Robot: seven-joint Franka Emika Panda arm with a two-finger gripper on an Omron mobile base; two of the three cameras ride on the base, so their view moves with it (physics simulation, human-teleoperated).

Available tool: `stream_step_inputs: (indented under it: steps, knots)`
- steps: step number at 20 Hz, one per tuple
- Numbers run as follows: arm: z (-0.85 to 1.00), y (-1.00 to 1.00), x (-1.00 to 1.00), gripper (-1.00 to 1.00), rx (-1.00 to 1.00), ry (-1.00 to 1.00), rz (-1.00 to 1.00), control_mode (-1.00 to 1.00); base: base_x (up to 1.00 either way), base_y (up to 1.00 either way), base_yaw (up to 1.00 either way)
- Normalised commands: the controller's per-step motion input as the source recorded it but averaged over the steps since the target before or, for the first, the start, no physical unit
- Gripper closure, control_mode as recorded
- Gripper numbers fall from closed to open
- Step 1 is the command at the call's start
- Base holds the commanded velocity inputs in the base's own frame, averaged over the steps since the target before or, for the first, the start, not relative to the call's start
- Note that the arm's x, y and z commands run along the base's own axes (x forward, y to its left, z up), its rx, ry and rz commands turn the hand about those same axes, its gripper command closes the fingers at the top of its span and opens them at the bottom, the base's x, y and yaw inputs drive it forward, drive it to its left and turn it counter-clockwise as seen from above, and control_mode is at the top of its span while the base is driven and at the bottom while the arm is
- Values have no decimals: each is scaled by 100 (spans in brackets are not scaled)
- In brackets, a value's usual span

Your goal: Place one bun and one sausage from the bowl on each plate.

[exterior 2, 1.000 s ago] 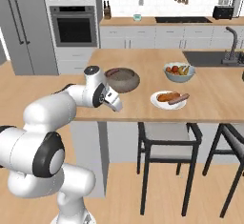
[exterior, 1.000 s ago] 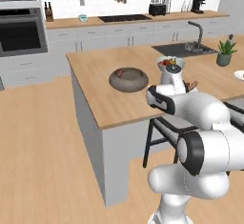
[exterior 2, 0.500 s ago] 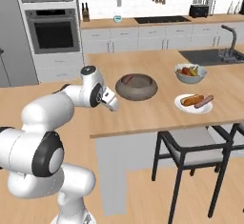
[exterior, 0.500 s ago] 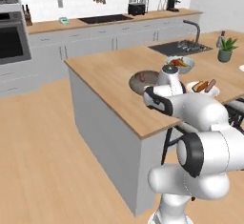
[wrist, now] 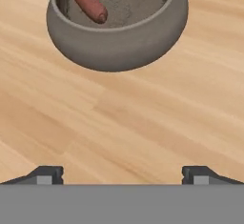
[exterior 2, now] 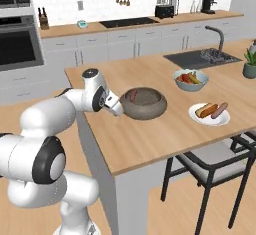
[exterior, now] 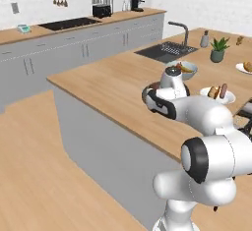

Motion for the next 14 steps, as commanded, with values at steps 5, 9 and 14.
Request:
stream_step_inputs:
  steps: [5, 9, 14]
  knots:
    - [0, 0, 0, -100, 0, 0, 0, 100, 66, -39, -27]
    - [0, 0, 0, -100, 0, 0, 0, 100, 22, -1, -16]
    - [0, 0, 0, -100, 0, 0, 0, 100, -8, 91, -9]
